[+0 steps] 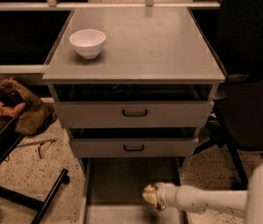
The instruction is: Pick orange can from bottom drawer and place on counter
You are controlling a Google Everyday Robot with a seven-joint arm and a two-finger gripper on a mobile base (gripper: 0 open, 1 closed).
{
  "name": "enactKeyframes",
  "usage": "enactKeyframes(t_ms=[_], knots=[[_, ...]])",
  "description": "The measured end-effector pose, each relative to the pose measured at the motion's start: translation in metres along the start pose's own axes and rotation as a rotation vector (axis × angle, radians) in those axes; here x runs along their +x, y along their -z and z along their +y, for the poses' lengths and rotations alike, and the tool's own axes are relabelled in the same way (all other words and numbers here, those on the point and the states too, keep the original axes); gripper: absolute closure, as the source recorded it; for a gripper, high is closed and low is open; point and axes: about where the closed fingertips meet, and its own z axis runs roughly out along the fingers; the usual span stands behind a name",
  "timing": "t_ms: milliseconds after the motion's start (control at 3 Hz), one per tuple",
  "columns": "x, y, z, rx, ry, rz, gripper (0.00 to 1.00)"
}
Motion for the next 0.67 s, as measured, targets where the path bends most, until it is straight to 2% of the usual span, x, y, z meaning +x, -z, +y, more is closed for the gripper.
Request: enactKeyframes(t_ms=[333, 667], knots=[[-0.073, 0.025, -0.013, -0.042, 0.034, -0.118, 1.0], [-0.086, 0.039, 0.004, -0.15, 0.05, -0.134, 1.0]])
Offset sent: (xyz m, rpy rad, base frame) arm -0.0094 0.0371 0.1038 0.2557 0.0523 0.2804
